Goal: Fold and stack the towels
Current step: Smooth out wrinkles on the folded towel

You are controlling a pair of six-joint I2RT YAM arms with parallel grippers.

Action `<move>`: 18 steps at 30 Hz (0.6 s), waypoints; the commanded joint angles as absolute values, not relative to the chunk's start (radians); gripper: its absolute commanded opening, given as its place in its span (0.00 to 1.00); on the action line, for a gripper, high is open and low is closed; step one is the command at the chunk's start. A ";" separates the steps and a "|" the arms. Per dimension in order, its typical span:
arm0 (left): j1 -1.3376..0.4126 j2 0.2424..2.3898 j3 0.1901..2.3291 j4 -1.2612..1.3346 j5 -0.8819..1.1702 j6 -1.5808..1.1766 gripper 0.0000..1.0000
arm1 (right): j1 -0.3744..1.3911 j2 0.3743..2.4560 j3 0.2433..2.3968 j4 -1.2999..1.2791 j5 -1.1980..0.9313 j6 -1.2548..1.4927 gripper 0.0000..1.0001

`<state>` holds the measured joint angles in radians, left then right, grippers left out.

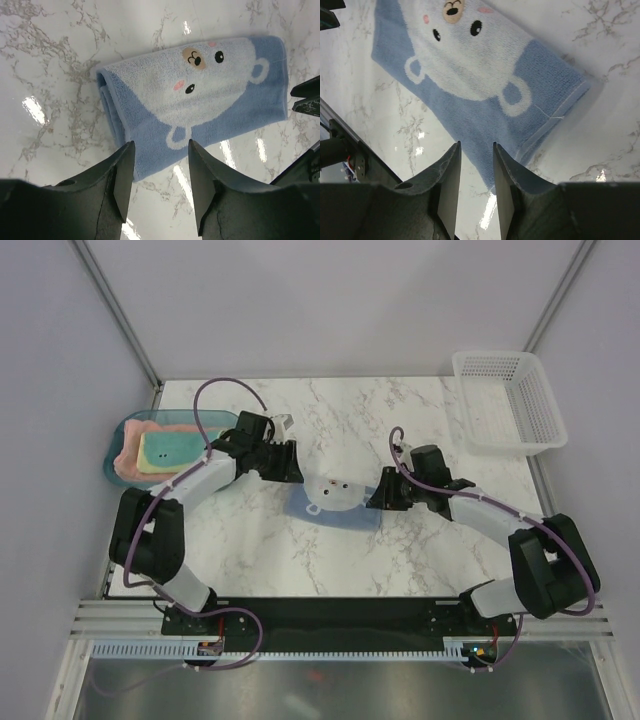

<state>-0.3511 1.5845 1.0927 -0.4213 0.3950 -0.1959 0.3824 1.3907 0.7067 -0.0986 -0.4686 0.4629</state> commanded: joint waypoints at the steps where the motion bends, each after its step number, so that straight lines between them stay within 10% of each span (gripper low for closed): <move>1: -0.353 1.670 1.088 -0.350 0.385 -0.273 0.54 | 0.387 1.427 0.704 -0.057 -0.404 0.491 0.39; 18: -0.354 1.674 1.119 -0.431 0.287 -0.457 0.52 | 0.351 1.485 0.804 -0.163 -0.267 0.337 0.30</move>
<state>-0.3534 1.7496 1.0687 -0.4320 0.2775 -0.4152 0.3546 1.5360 0.7223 -0.1379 -0.2932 0.3775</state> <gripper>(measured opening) 0.517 0.313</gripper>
